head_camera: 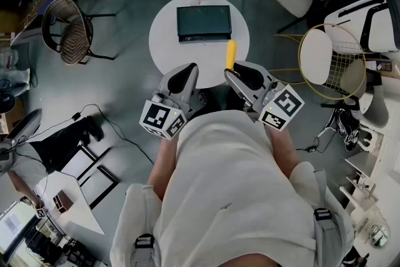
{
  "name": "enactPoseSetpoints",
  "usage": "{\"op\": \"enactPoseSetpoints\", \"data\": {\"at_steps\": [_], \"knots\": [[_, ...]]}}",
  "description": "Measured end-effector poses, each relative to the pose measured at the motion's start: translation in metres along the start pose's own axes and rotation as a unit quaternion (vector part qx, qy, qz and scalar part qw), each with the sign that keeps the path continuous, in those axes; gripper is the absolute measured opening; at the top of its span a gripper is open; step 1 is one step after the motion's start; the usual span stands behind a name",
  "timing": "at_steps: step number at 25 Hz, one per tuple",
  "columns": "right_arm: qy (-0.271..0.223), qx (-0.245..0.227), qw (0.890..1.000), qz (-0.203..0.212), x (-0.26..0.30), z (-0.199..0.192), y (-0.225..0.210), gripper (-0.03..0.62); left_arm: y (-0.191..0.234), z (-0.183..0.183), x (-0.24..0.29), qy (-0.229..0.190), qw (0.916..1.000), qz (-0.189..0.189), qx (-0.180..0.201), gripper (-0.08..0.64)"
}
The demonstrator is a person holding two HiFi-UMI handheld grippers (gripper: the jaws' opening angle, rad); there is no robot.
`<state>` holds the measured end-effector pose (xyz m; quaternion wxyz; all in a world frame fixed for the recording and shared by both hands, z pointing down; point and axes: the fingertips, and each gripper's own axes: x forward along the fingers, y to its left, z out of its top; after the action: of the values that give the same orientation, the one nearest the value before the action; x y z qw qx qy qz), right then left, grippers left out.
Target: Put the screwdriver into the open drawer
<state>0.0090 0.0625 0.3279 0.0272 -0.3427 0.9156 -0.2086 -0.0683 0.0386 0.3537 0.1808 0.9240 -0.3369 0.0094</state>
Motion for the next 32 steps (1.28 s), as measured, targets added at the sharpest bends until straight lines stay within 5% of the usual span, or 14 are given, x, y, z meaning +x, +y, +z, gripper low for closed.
{"op": "enactPoseSetpoints", "data": {"at_steps": [23,32], "knots": [[0.010,0.026,0.999,-0.026,-0.020,-0.016,-0.005,0.083,-0.006,-0.027,0.006,0.033,0.9992,0.004,-0.021,0.012],[0.023,0.051,0.997,-0.045,-0.032,-0.034,-0.008,0.083,-0.001,-0.059,0.014,0.078,0.9966,0.009,-0.027,0.012]]}}
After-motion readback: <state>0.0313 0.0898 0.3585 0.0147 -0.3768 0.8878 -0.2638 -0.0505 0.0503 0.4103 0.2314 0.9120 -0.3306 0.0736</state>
